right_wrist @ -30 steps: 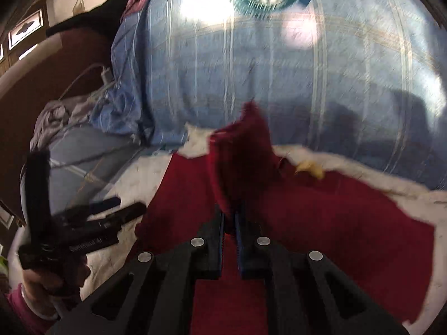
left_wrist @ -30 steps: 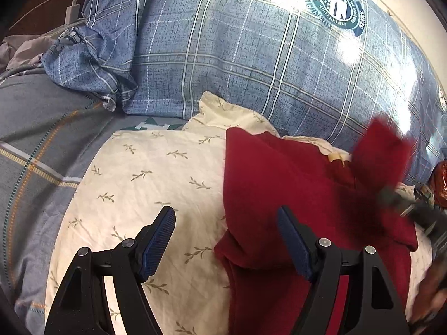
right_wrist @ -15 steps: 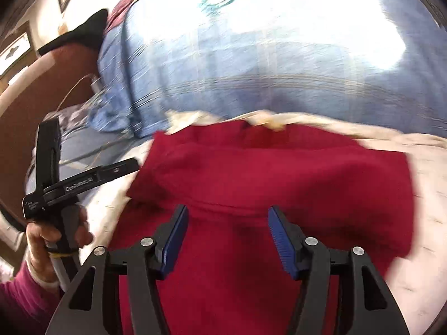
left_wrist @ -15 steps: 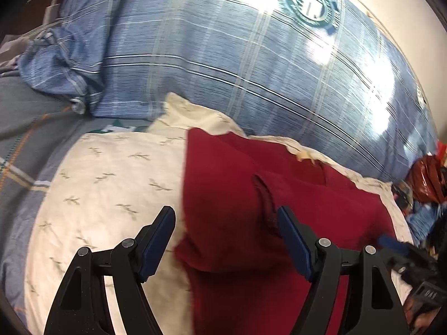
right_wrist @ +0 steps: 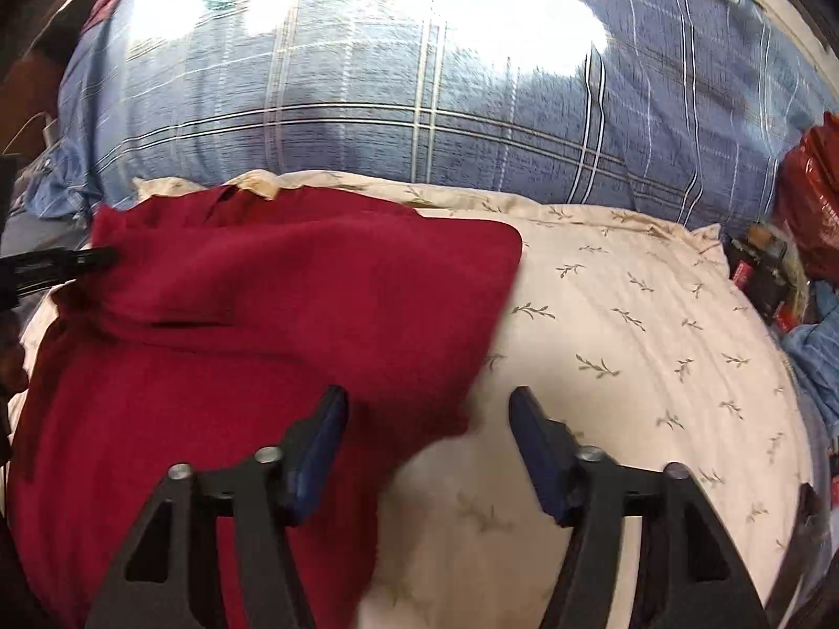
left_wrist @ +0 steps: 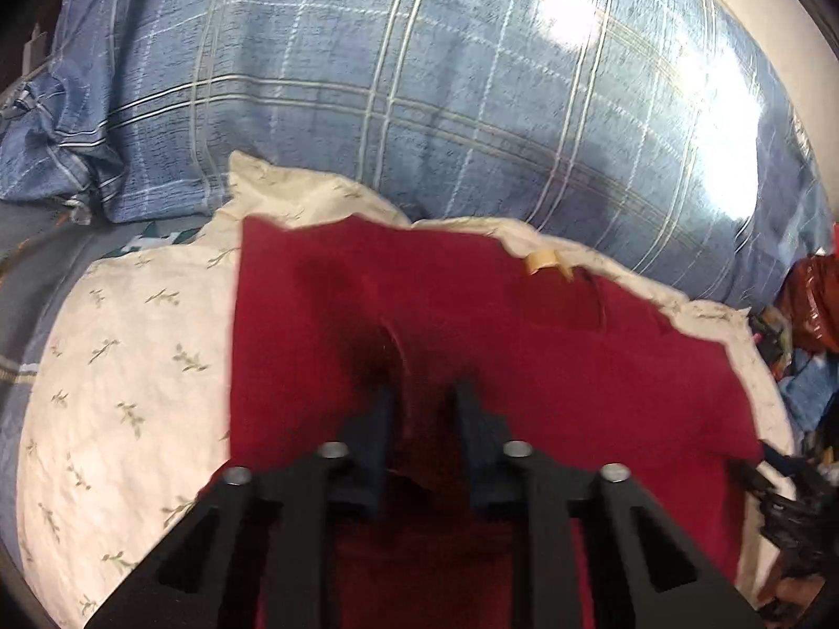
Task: Fold small clothes
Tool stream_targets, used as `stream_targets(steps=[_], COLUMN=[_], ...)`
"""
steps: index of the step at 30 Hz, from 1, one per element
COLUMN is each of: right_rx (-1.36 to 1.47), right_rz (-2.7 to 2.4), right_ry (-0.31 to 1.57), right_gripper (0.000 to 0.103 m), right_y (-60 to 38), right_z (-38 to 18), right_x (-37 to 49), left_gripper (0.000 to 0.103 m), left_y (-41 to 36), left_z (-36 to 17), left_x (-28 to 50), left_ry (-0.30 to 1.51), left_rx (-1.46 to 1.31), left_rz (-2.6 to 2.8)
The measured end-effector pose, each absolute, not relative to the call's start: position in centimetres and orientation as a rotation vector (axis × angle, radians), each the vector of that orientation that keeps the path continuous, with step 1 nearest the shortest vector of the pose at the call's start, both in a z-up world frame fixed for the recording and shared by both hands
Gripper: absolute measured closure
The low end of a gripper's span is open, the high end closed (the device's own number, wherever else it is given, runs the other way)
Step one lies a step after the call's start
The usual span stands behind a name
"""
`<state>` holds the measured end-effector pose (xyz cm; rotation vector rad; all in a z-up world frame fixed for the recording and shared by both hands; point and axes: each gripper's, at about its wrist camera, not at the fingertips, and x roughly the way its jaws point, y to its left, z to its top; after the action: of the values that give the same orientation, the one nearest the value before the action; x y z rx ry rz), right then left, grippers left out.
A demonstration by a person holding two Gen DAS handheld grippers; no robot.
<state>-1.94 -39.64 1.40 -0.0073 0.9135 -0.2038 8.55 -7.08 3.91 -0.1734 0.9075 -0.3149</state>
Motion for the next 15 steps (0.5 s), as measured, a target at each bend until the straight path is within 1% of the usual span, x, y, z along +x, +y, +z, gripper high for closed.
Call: stream_targets(steps=[1, 3, 5, 7, 9, 10, 11, 12, 13, 15], right_rx=[0.006, 0.067, 0.129, 0.127, 0.114, 0.115, 0.131, 0.144, 0.162, 0.211], right_rz=[-0.207, -0.238, -0.231, -0.239, -0.232, -0.227, -0.22, -0.227, -0.236, -0.251], right_ry=[0.915, 0.883, 0.827, 0.823, 0.9, 0.933, 0.946, 0.944, 0.936, 0.9], right_gripper=[0.088, 0.089, 0.09, 0.09, 0.09, 0.087, 0.082, 0.082, 0.078, 0.071], right_y=[-39.7, -41.0, -41.8, -42.2, -42.2, -42.2, -42.3, -42.4, -42.7, -43.4], right_z=[1.2, 2.1, 3.0, 2.9, 1.2, 0.7, 0.6, 1.0, 1.4, 3.0], right_x=[-1.5, -1.7, -2.7, -3.5, -3.5, -3.5, -4.2, -4.7, -5.3, -6.7], left_gripper=[0.088, 0.097, 0.097, 0.097, 0.097, 0.097, 0.095, 0.093, 0.09, 0.066], left_y=[-7.1, -6.9, -6.4, -6.2, -6.4, -6.6, -6.8, -6.7, -6.7, -6.2], left_z=[4.4, 5.7, 6.4, 5.6, 3.6, 2.5, 1.9, 1.8, 2.0, 2.7], left_x=[8.5, 7.9, 6.9, 6.3, 6.5, 6.4, 6.4, 6.1, 6.0, 5.9], left_ry=[0.904, 0.871, 0.841, 0.852, 0.907, 0.937, 0.944, 0.925, 0.919, 0.93], left_rx=[-0.174, -0.161, -0.146, -0.14, -0.128, -0.113, -0.102, -0.091, -0.087, -0.104], left_rz=[-0.322, -0.317, -0.327, -0.324, -0.307, -0.288, -0.285, -0.289, -0.294, -0.3])
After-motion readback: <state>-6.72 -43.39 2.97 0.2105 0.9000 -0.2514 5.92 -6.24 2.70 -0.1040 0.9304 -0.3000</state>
